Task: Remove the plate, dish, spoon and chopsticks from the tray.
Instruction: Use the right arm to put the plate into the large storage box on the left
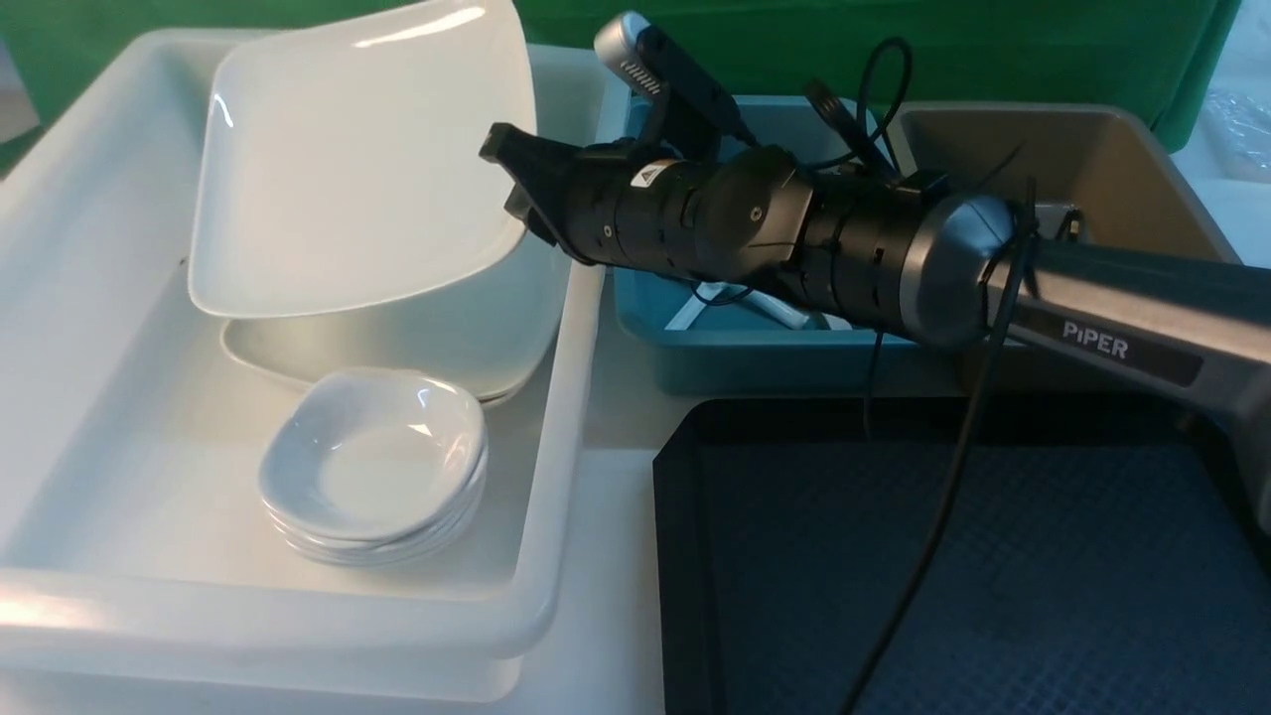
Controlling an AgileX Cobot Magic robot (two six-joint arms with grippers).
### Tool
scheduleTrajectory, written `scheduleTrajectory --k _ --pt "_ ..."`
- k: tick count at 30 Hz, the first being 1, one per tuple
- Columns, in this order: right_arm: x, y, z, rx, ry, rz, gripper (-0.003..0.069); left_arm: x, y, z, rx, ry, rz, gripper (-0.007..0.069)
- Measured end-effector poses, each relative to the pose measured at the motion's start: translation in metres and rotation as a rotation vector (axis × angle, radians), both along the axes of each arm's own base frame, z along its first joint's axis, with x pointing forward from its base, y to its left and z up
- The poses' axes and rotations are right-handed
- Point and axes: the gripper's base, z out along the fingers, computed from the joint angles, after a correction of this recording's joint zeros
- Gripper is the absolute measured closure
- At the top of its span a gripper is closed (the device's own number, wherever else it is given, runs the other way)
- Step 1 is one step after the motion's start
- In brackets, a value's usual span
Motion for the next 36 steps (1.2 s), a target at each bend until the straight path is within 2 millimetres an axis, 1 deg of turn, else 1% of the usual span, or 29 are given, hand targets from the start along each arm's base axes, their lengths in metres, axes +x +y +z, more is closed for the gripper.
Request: scheduleTrajectory --k 8,17,24,27,31,36 --pt "0.0002 -0.0001 0.0002 -0.013 -0.015 0.006 0.0598 0.0 0.0 0.0 0.006 0.0 -0.006 0.0622" --pt "0.0002 -0.0001 0.0003 -0.009 -0.012 0.003 0.0571 0.0 0.0 0.0 0.008 0.0 -0.007 0.0622" --pt "0.0004 -0.0001 0.0007 0.013 0.004 -0.009 0.053 0.0 0.0 0.0 0.014 0.0 -0.013 0.0622" --pt "0.0014 -0.0006 0.0028 0.035 0.002 -0.027 0.0496 0.0 0.0 0.0 0.022 0.0 -0.02 0.0622" --pt "0.002 -0.0005 0.0044 0.04 -0.004 -0.031 0.0472 0.0 0.0 0.0 0.024 0.0 -0.022 0.0622" --pt "0.0018 -0.0011 0.0085 0.051 -0.012 -0.036 0.0417 0.0 0.0 0.0 0.024 0.001 -0.023 0.0622"
